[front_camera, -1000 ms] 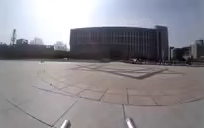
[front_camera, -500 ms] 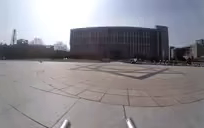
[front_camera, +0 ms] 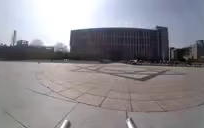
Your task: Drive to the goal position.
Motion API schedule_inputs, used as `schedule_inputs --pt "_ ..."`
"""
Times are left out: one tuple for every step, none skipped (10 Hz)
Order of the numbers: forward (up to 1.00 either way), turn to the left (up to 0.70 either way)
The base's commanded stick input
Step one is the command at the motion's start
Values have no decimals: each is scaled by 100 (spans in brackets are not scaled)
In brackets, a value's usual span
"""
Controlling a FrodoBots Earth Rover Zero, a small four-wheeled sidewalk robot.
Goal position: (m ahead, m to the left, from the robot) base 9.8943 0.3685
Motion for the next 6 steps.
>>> schedule_inputs --pt "100 -40" --pt "100 -40" --pt "100 -14" --pt "100 0" --pt "100 0" --pt "100 -2"
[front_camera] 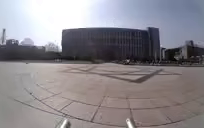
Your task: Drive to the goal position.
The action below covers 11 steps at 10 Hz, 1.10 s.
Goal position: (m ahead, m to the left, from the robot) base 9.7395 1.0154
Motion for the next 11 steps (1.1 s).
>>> schedule_inputs --pt "100 -4" --pt "100 -3" --pt "100 -1" --pt "100 0" --pt "100 0" --pt "100 0" --pt "100 0" --pt "100 -5" --pt "100 -13" --pt "100 -20" --pt "100 -28"
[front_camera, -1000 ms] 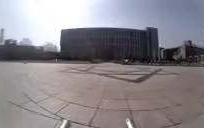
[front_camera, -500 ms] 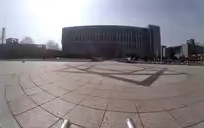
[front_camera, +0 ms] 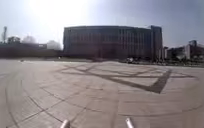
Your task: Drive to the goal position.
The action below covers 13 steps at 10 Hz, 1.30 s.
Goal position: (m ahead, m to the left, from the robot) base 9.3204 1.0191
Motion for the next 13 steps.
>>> schedule_inputs --pt "100 -36" --pt "100 -39" --pt "100 -39" --pt "100 -39" --pt "100 -20" --pt "100 0" --pt "100 0" --pt "100 -12" --pt "100 -37" --pt "100 -38" --pt "100 -36" --pt "100 -28" --pt "100 0"
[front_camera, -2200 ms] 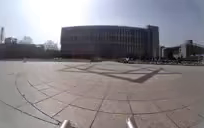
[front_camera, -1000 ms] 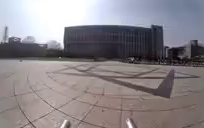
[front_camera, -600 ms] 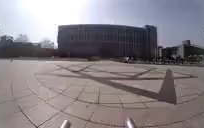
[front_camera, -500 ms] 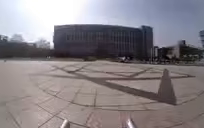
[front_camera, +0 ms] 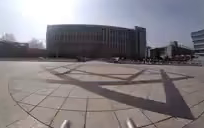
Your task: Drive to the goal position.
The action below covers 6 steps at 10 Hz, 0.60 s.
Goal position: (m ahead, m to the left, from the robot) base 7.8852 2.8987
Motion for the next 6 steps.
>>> schedule_inputs --pt "100 0" --pt "100 0" --pt "100 0" --pt "100 0" --pt "100 0" --pt "100 0"
